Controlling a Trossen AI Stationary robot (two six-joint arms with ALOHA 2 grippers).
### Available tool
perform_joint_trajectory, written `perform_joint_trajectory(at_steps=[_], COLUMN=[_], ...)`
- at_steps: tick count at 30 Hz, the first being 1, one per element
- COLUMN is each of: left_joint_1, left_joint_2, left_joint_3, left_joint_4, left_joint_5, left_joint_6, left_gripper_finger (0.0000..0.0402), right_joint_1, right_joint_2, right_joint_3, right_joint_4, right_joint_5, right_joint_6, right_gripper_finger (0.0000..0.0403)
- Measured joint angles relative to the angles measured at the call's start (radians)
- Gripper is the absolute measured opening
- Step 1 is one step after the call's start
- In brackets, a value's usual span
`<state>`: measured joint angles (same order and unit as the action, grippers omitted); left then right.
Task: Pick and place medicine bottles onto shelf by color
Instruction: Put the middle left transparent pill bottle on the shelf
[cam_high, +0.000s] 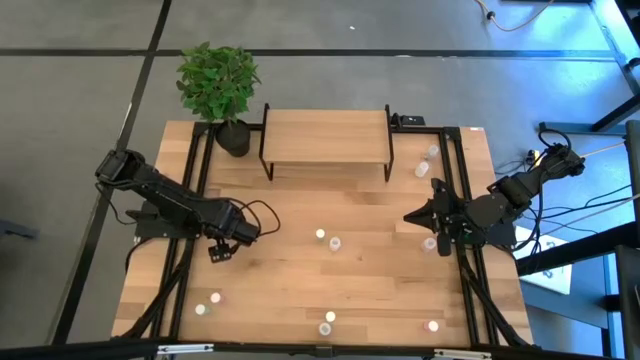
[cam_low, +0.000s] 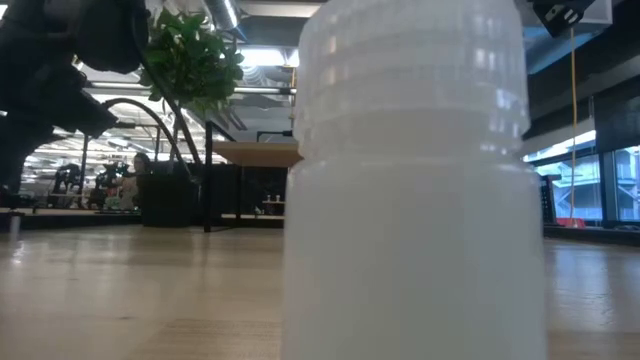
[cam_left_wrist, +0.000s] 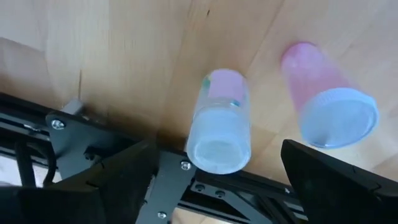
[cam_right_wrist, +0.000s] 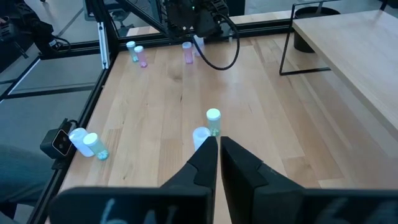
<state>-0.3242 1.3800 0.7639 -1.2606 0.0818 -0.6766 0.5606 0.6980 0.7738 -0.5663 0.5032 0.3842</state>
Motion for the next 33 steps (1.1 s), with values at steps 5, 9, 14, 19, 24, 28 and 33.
perform_joint_trajectory(at_steps=[5,9,14,19,24,28,33], left_joint_1=[-0.018,-0.034,-0.053,-0.052,-0.052,-0.052,-0.052], left_joint_2=[0.0,0.0,0.001,0.001,0.001,0.001,0.001], left_joint_3=[0.0,0.0,-0.026,-0.081,-0.087,-0.087,-0.087], left_joint_4=[0.003,0.031,0.051,0.121,0.133,0.133,0.133], left_joint_5=[-0.124,-0.143,-0.094,-0.037,-0.057,-0.057,-0.066], left_joint_6=[-0.001,-0.022,-0.045,-0.077,-0.084,-0.076,-0.077], left_gripper_finger=[0.0342,0.0341,0.0341,0.0341,0.0341,0.0341,0.0341], right_joint_1=[0.0,0.0,0.0,0.0,0.0,0.0,0.0], right_joint_2=[0.0,0.0,0.0,0.0,0.0,0.0,0.0], right_joint_3=[0.0,0.0,0.0,0.0,0.0,0.0,0.0], right_joint_4=[0.0,0.0,0.0,0.0,0.0,0.0,0.0], right_joint_5=[0.0,0.0,0.0,0.0,0.0,0.0,0.0], right_joint_6=[0.0,0.0,0.0,0.0,0.0,0.0,0.0], right_gripper_finger=[0.0023,0.0023,0.0023,0.0023,0.0023,0.0023,0.0023])
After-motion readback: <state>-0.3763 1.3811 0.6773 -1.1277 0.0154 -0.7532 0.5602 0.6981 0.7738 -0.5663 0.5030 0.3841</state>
